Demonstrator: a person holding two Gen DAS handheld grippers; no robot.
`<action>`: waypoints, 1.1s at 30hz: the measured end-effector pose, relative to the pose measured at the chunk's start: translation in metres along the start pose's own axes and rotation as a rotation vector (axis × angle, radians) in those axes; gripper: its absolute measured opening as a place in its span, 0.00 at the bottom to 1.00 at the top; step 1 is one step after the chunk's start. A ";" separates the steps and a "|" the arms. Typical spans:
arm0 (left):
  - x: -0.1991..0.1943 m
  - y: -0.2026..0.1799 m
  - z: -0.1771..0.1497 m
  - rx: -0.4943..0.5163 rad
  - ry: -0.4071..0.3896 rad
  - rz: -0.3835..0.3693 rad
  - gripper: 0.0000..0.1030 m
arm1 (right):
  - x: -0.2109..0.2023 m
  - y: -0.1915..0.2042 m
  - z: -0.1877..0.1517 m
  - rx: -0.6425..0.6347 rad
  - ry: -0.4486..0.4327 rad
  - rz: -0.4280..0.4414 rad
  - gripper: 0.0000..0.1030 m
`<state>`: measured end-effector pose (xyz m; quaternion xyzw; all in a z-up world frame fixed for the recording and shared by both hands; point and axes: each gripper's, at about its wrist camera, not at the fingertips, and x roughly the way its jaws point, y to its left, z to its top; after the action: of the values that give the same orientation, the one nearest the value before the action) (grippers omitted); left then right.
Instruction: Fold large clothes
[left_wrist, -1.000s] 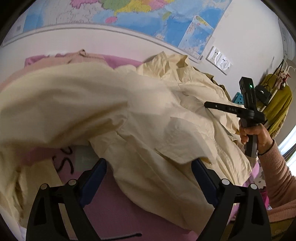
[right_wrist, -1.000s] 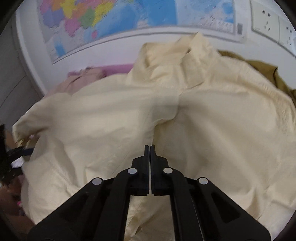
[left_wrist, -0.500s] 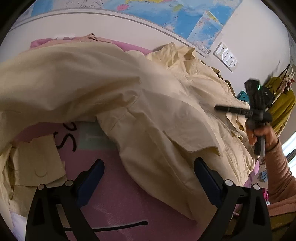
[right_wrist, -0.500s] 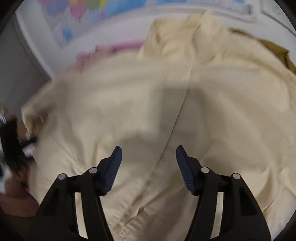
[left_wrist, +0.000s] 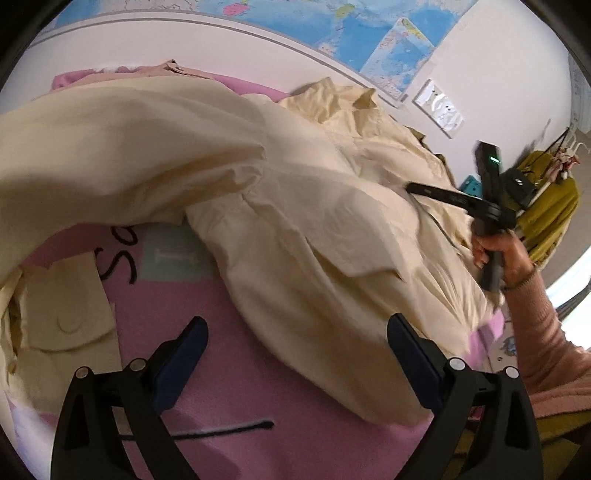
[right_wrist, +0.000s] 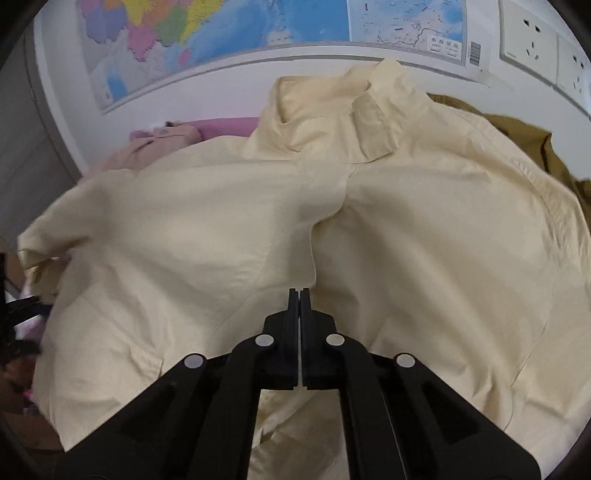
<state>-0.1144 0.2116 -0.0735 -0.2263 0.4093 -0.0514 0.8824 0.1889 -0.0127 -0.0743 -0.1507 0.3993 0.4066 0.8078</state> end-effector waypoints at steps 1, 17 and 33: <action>0.001 -0.002 -0.002 0.000 0.013 -0.018 0.93 | 0.007 0.001 0.001 0.001 0.009 -0.002 0.00; 0.035 -0.047 -0.012 0.065 0.039 0.018 0.52 | -0.150 -0.064 -0.086 0.196 -0.196 0.040 0.52; 0.024 -0.034 0.002 -0.046 0.021 -0.017 0.12 | -0.164 -0.114 -0.215 0.563 -0.153 0.244 0.20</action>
<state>-0.0941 0.1754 -0.0742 -0.2495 0.4179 -0.0518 0.8720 0.1074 -0.2938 -0.0949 0.1587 0.4495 0.3840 0.7907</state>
